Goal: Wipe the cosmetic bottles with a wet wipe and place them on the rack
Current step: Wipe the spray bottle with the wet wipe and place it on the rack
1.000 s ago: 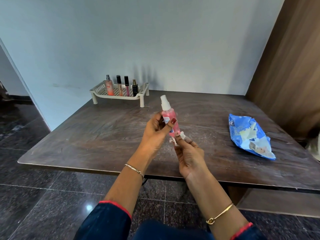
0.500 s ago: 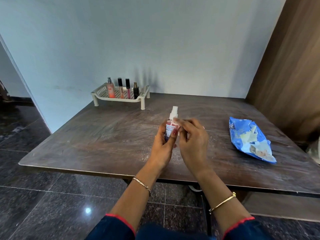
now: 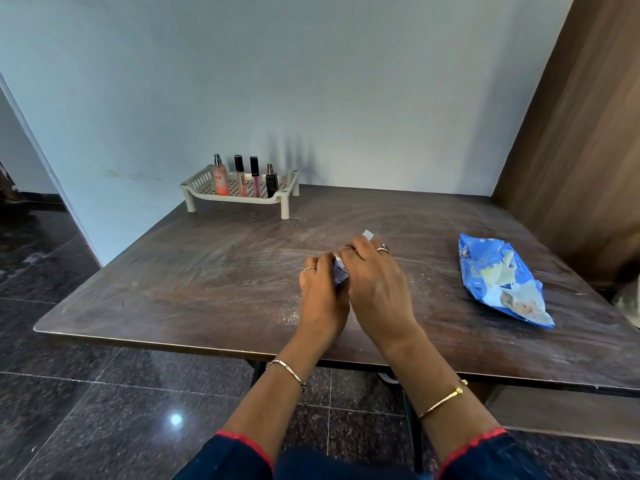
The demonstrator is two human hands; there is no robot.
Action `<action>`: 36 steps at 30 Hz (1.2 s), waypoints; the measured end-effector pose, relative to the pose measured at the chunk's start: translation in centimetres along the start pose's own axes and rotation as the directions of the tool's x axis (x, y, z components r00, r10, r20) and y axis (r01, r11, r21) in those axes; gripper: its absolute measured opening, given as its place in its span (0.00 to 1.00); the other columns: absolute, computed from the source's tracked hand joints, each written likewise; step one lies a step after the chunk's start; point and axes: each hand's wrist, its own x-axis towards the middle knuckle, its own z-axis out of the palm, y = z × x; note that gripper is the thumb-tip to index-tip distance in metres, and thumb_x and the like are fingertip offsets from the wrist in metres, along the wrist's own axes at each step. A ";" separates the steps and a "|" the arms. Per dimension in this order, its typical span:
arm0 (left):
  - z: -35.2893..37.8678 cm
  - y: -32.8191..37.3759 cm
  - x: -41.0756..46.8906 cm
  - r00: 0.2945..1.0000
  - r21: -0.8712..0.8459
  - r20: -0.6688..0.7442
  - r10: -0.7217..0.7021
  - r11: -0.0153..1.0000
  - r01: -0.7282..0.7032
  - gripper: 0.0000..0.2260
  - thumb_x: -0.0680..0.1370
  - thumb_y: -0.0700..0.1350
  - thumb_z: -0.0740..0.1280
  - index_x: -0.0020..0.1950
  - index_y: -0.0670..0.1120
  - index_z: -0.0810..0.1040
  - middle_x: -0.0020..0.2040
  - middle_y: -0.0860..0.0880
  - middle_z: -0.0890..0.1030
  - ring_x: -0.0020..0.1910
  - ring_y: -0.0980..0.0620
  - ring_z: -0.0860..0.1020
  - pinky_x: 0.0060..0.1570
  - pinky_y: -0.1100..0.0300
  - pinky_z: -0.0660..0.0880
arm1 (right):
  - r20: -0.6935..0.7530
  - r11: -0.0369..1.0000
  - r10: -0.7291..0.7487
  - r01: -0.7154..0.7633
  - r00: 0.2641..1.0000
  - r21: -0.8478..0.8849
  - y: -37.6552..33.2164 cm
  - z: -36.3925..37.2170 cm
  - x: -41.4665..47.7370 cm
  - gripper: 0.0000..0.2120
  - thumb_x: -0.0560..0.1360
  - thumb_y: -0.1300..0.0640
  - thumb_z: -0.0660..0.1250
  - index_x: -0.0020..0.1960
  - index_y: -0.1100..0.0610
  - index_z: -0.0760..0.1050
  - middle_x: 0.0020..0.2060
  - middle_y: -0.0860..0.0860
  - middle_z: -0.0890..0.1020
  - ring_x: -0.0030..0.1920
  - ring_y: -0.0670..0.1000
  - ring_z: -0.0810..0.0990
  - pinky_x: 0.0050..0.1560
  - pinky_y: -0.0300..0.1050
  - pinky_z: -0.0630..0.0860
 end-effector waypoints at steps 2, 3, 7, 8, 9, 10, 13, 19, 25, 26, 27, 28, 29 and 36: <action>-0.3 0.0 -0.1 1.000 -0.050 0.003 0.000 0.999 0.000 0.14 0.77 0.38 0.64 0.63 0.44 0.70 0.57 0.47 0.70 0.55 0.51 0.65 0.49 0.65 0.60 | -0.060 0.992 0.023 -0.015 0.998 0.124 0.5 0.3 -0.3 0.09 0.71 0.66 0.65 0.49 0.60 0.79 0.48 0.54 0.80 0.42 0.54 0.79 0.37 0.46 0.76; -0.4 0.0 -0.1 1.000 -0.083 0.003 0.005 0.996 -0.005 0.15 0.78 0.40 0.65 0.63 0.45 0.69 0.57 0.49 0.69 0.56 0.52 0.66 0.51 0.64 0.62 | -0.100 0.976 0.074 -0.052 0.992 0.210 0.9 0.6 -0.5 0.11 0.72 0.67 0.62 0.50 0.60 0.80 0.49 0.54 0.80 0.44 0.52 0.79 0.42 0.45 0.77; -0.5 0.6 -0.1 0.998 -0.276 0.059 0.012 0.961 0.005 0.14 0.78 0.45 0.66 0.58 0.49 0.64 0.56 0.50 0.72 0.56 0.52 0.73 0.54 0.59 0.73 | -0.144 0.811 0.375 -0.249 0.916 0.529 1.6 0.6 -1.3 0.13 0.72 0.72 0.64 0.47 0.58 0.81 0.48 0.49 0.81 0.49 0.43 0.79 0.47 0.37 0.76; -0.5 0.8 -0.2 0.997 -0.319 0.080 0.011 0.948 0.016 0.13 0.78 0.47 0.66 0.58 0.48 0.64 0.54 0.49 0.73 0.53 0.52 0.74 0.52 0.59 0.75 | -0.139 0.767 0.425 -0.274 0.895 0.580 1.6 0.5 -1.4 0.14 0.71 0.73 0.65 0.46 0.57 0.81 0.47 0.49 0.81 0.48 0.42 0.79 0.46 0.33 0.75; -0.6 1.0 -0.3 0.994 -0.363 0.110 0.005 0.931 0.035 0.12 0.79 0.48 0.64 0.57 0.47 0.65 0.52 0.49 0.73 0.49 0.54 0.75 0.49 0.59 0.76 | -0.131 0.723 0.471 -0.297 0.872 0.624 1.5 0.5 -1.4 0.14 0.71 0.74 0.65 0.46 0.56 0.81 0.46 0.49 0.81 0.48 0.42 0.80 0.47 0.32 0.74; -0.7 1.2 -0.4 0.989 -0.415 0.151 0.001 0.908 0.062 0.11 0.79 0.50 0.63 0.56 0.48 0.65 0.49 0.50 0.73 0.43 0.56 0.74 0.44 0.58 0.75 | -0.111 0.670 0.522 -0.326 0.846 0.667 1.5 0.5 -1.3 0.14 0.71 0.74 0.65 0.45 0.56 0.80 0.46 0.50 0.82 0.47 0.43 0.80 0.47 0.32 0.74; -1.0 1.6 -0.9 0.965 -0.555 0.261 -0.006 0.817 0.155 0.07 0.81 0.50 0.57 0.55 0.48 0.67 0.44 0.49 0.74 0.38 0.56 0.72 0.38 0.60 0.73 | 0.050 0.428 0.662 -0.432 0.748 0.794 1.6 0.5 -0.9 0.13 0.73 0.73 0.65 0.45 0.56 0.80 0.42 0.49 0.83 0.42 0.44 0.80 0.45 0.34 0.75; -1.9 2.0 -0.9 0.930 -0.737 0.360 -0.073 0.589 0.331 0.12 0.84 0.47 0.51 0.56 0.44 0.71 0.39 0.47 0.79 0.30 0.53 0.73 0.32 0.62 0.68 | 0.284 0.108 0.626 -0.441 0.727 0.891 1.6 -0.8 0.1 0.12 0.74 0.72 0.64 0.44 0.56 0.79 0.38 0.46 0.83 0.39 0.42 0.79 0.43 0.36 0.77; -2.4 1.9 -0.3 0.876 -0.801 0.463 -0.138 0.358 0.480 0.19 0.78 0.58 0.58 0.55 0.42 0.69 0.31 0.48 0.72 0.22 0.57 0.63 0.22 0.66 0.62 | 0.386 0.040 0.503 -0.467 0.773 0.883 1.4 -0.8 1.1 0.10 0.74 0.68 0.68 0.50 0.54 0.78 0.47 0.48 0.83 0.51 0.45 0.81 0.53 0.38 0.77; -2.4 1.8 -0.3 0.872 -0.810 0.474 -0.125 0.326 0.487 0.19 0.75 0.59 0.60 0.52 0.43 0.68 0.31 0.48 0.72 0.21 0.57 0.63 0.21 0.67 0.61 | 0.398 0.040 0.494 -0.477 0.773 0.878 1.3 -0.7 1.2 0.09 0.74 0.67 0.68 0.50 0.54 0.77 0.47 0.49 0.83 0.50 0.45 0.81 0.53 0.39 0.76; -2.5 1.8 -0.3 0.865 -0.814 0.489 -0.111 0.298 0.498 0.18 0.74 0.58 0.62 0.50 0.44 0.67 0.30 0.48 0.71 0.21 0.58 0.63 0.21 0.67 0.60 | 0.406 0.048 0.487 -0.487 0.773 0.872 1.1 -0.6 1.4 0.08 0.74 0.66 0.68 0.49 0.54 0.77 0.45 0.49 0.83 0.49 0.45 0.80 0.53 0.40 0.76; -2.7 1.8 -0.3 0.857 -0.811 0.507 -0.098 0.283 0.512 0.17 0.74 0.58 0.63 0.49 0.45 0.67 0.30 0.49 0.71 0.21 0.58 0.63 0.20 0.67 0.59 | 0.414 0.059 0.481 -0.500 0.773 0.864 1.0 -0.5 1.5 0.07 0.75 0.65 0.67 0.48 0.54 0.77 0.44 0.48 0.82 0.47 0.45 0.80 0.53 0.41 0.76; -2.8 1.8 -0.3 0.847 -0.805 0.524 -0.086 0.276 0.526 0.17 0.74 0.59 0.62 0.50 0.45 0.69 0.31 0.49 0.71 0.21 0.58 0.64 0.20 0.68 0.60 | 0.424 0.064 0.477 -0.511 0.770 0.857 0.9 -0.4 1.6 0.06 0.75 0.65 0.67 0.48 0.54 0.77 0.44 0.49 0.82 0.47 0.45 0.80 0.53 0.43 0.77; -3.1 1.8 0.3 0.824 -0.799 0.535 -0.186 0.206 0.565 0.22 0.80 0.59 0.54 0.51 0.42 0.76 0.39 0.46 0.76 0.27 0.54 0.73 0.21 0.66 0.70 | 0.372 0.229 0.484 -0.525 0.792 0.820 1.0 -0.3 1.8 0.06 0.77 0.65 0.65 0.51 0.58 0.79 0.45 0.49 0.83 0.42 0.42 0.80 0.40 0.36 0.77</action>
